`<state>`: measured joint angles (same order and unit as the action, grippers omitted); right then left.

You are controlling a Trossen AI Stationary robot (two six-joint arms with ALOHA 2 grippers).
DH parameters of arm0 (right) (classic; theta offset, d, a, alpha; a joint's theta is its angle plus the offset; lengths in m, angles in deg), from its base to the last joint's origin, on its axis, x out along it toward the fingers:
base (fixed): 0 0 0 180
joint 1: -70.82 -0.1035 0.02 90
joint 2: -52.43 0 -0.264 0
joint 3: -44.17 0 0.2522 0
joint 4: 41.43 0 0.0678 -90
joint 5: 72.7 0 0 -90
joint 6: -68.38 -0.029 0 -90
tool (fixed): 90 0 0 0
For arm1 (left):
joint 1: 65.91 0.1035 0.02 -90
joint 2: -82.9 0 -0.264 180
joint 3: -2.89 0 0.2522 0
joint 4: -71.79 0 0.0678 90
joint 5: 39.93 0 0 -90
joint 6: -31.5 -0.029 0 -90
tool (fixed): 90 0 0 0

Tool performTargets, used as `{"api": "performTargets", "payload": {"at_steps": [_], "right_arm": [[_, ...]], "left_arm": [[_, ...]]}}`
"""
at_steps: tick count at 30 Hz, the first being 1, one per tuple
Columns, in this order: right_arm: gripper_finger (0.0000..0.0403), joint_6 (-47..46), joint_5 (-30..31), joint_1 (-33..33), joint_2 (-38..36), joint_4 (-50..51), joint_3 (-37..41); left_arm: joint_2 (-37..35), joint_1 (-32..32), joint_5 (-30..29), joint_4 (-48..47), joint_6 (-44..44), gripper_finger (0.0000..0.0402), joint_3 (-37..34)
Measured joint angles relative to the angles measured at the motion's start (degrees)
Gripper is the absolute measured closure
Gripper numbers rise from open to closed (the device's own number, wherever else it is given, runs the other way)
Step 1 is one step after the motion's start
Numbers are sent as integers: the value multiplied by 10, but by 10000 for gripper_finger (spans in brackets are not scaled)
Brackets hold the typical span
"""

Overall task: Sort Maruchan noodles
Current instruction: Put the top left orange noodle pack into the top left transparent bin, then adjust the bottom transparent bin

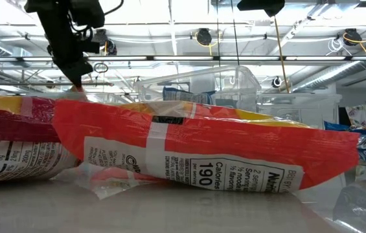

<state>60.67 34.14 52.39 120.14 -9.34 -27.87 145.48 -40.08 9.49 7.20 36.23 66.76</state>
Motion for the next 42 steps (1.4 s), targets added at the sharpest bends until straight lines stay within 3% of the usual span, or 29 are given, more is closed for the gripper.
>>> {"api": "performTargets", "payload": {"at_steps": [9, 20, 32, 42], "right_arm": [[273, -7, 0, 0, 0, 1, 0], [273, -30, -2, 0, 0, 1, 1], [273, -118, 10, 31, 1, -64, 88], [273, -147, -10, 45, 16, -73, 88]], "left_arm": [[15, 13, 64, 0, 7, 318, 0], [0, -9, 68, 0, 80, 275, 0], [-61, -137, 78, 69, 144, 274, 0], [16, -227, 68, 230, 62, 274, 0]]}}
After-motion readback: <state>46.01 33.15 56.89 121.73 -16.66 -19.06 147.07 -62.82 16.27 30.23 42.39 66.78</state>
